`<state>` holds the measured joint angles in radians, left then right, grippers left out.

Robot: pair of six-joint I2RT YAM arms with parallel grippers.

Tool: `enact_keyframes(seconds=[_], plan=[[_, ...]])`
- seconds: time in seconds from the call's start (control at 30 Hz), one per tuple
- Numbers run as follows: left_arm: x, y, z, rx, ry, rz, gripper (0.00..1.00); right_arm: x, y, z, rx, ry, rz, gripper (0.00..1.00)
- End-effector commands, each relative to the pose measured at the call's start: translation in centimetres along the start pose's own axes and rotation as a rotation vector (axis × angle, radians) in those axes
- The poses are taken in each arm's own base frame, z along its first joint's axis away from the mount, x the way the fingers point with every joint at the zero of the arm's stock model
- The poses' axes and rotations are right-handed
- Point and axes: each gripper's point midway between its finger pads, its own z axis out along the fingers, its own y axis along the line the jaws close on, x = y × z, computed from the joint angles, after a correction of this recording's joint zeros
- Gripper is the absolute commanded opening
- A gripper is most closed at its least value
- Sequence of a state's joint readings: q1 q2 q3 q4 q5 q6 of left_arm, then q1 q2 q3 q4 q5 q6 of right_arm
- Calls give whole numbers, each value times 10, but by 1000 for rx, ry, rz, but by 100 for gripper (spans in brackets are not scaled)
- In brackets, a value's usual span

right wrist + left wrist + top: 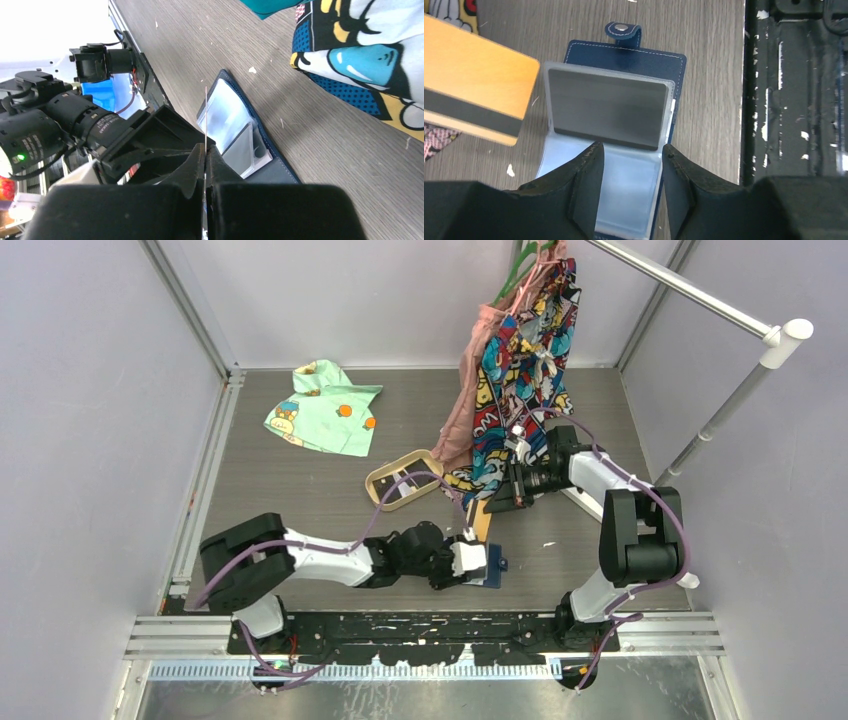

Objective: Put the credit cards into the card holder
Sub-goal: Insert the credit card into the card holder.

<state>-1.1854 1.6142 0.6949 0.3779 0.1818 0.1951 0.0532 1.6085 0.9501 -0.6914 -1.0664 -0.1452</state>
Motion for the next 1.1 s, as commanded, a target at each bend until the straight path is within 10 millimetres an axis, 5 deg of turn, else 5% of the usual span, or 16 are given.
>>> enact_keyframes(seconds=[0.0,0.23,0.57,0.73,0.87,1.07], plan=[[-23,-1,20,28,-39,147,48,-13,12,-9,-25,-39,-56,1],[2,-6,31,16,58,138,49,-11,11,-9,-26,-38,-50,1],[47,47,18,-285,213,-110,43,-6,-2,3,52,-13,-36,1],[37,61,12,-352,200,-200,45,-7,-20,13,181,2,-28,1],[-1,55,6,-301,52,-229,46,-3,-32,12,259,-21,25,1],[-38,58,-36,-319,-133,-297,48,-3,-37,9,336,-114,144,1]])
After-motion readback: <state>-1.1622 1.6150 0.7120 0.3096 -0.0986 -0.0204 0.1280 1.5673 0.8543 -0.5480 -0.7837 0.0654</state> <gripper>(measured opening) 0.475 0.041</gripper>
